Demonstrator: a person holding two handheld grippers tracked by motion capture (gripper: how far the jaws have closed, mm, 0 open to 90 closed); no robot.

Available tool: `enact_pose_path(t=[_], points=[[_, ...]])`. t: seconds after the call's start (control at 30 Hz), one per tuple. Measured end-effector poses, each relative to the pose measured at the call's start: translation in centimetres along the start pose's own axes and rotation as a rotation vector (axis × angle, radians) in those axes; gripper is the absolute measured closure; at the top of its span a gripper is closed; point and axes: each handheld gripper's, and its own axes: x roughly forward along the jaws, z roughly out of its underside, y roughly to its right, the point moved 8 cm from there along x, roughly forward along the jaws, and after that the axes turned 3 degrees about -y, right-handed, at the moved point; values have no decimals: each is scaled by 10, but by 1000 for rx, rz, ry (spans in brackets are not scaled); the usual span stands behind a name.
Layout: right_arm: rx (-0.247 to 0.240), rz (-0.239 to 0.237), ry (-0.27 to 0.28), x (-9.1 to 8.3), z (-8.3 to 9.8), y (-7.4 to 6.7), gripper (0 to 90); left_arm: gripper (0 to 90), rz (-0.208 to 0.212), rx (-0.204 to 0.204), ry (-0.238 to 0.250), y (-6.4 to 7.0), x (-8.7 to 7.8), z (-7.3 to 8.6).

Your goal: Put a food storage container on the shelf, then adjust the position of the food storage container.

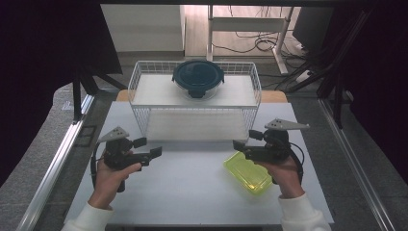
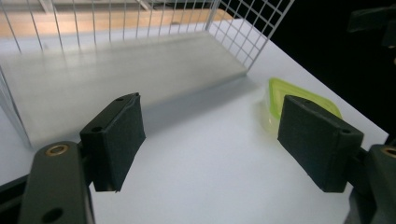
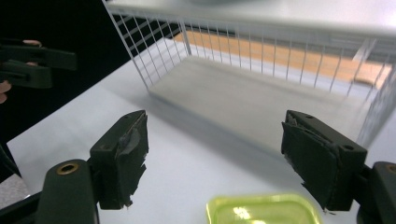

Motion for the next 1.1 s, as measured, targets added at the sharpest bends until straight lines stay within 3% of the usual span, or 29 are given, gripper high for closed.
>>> enact_pose_path(t=[0.13,0.2,0.3,0.4,0.53,0.67,0.9,1.1], points=[[21,12,-29,5,22,11,238,226,-19,-7,-22,-5,2,18],[30,11,-47,8,30,14,244,233,-4,-37,-45,-10,6,25],[19,24,-85,12,38,19,248,236,-48,-29,-68,-19,9,34],[22,28,-104,15,46,21,249,237,-56,-28,-96,-22,12,43],[9,71,-140,18,57,25,255,238,-68,-17,-99,-22,13,44],[4,76,-151,19,61,25,265,239,-95,3,-128,-24,15,50],[-3,70,-153,20,61,23,275,238,-86,-21,-121,-24,15,49],[9,104,-156,18,61,28,276,230,-78,-15,-129,-21,14,51]])
